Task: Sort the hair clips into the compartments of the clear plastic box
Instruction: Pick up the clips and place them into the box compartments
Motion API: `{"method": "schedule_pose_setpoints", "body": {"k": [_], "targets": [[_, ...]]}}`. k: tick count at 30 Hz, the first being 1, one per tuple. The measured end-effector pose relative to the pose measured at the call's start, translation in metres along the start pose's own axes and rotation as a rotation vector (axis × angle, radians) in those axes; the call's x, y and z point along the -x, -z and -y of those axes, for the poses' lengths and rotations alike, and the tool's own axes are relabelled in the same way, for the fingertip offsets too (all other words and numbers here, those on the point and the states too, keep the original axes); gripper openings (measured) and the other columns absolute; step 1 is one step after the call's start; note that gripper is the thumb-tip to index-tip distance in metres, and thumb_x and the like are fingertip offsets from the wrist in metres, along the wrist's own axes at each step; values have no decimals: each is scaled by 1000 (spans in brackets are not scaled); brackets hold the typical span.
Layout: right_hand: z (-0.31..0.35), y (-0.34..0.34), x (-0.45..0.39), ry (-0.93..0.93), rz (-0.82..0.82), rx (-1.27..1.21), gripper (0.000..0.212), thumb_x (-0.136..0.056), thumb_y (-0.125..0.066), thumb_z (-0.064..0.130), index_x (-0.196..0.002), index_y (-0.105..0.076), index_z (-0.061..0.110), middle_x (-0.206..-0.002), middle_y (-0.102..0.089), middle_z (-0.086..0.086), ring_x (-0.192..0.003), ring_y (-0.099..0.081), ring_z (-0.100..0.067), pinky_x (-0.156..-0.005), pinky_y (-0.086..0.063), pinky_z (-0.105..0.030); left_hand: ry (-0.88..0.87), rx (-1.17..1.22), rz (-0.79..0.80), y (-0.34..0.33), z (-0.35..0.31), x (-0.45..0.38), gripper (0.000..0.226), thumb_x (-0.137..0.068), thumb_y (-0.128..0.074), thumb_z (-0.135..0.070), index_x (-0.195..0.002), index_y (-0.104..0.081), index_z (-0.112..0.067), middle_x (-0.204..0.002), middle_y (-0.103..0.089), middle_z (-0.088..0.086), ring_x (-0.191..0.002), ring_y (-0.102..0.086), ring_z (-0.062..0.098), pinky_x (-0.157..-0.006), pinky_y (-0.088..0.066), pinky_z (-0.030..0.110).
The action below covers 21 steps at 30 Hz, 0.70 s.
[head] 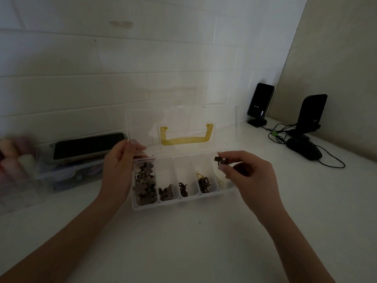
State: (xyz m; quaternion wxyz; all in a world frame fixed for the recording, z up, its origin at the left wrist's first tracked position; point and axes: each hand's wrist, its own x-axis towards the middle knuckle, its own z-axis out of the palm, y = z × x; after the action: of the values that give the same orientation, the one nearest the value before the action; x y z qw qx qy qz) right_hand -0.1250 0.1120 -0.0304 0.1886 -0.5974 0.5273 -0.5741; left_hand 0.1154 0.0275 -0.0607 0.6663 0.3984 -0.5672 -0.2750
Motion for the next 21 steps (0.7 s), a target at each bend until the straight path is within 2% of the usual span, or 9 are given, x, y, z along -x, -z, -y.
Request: {"method": "schedule_pose_setpoints", "body": {"k": [5,9,12,14,16,17,18,21], "targets": [[-1,7,-4,-77,-11,-62,25,-79,-70,7,-93,-73,27,-81,-73,10,-55,-63,-10,-55,-49,-13,4,10,-6,0,-1,0,30,-99,-42,-21,-74,-59,-19,-65,-65,-17,-62,-61,-1,-63,-48,11],[-2,-1,-1,-81,45,-66,25,-77,-73,8,-95,-69,25,-82,-73,7,-58,-59,-25,-54,-54,-27,5,12,-7,-1,0,1,30,-99,-42,-20,-74,-59,-19,-65,-65,-17,-62,-61,-2,-62,-48,10],[-4,-13,2,-47,122,46,23,-75,-75,13,-94,-68,25,-86,-71,12,-52,-55,-4,-52,-43,-12,2,14,-13,0,0,1,30,-99,-42,-21,-74,-59,-20,-65,-65,-17,-62,-61,-1,-61,-47,9],[-5,-12,0,-60,83,25,18,-76,-74,16,-91,-68,24,-82,-70,10,-52,-59,-3,-53,-44,-10,6,21,-12,0,0,1,30,-99,-42,-22,-74,-59,-21,-64,-65,-15,-61,-61,-1,-61,-47,10],[-5,-1,-4,-99,-33,-62,4,-81,-69,19,-85,-69,22,-74,-72,4,-48,-60,-8,-50,-47,-15,10,27,-17,0,0,1,30,-99,-42,-22,-73,-59,-20,-64,-64,-11,-60,-61,-1,-61,-48,10],[-7,5,-6,-138,-80,-122,7,-85,-64,22,-82,-69,20,-70,-71,2,-46,-56,-8,-47,-46,-16,10,24,-19,0,0,2,30,-98,-42,-22,-74,-59,-20,-65,-64,-9,-60,-61,-1,-60,-48,10],[-9,10,-7,-193,-97,-206,17,-89,-57,27,-81,-70,19,-66,-69,0,-45,-51,-8,-45,-43,-17,8,22,-21,0,0,2,30,-99,-42,-22,-74,-59,-20,-65,-64,-8,-60,-61,-1,-60,-47,10],[-10,15,-11,-437,-16,-625,51,-98,-36,41,-84,-75,12,-63,-57,-3,-49,-43,-7,-41,-33,-17,16,32,-22,-1,1,1,31,-99,-42,-21,-73,-59,-20,-62,-65,-15,-60,-60,-1,-61,-47,10]]}}
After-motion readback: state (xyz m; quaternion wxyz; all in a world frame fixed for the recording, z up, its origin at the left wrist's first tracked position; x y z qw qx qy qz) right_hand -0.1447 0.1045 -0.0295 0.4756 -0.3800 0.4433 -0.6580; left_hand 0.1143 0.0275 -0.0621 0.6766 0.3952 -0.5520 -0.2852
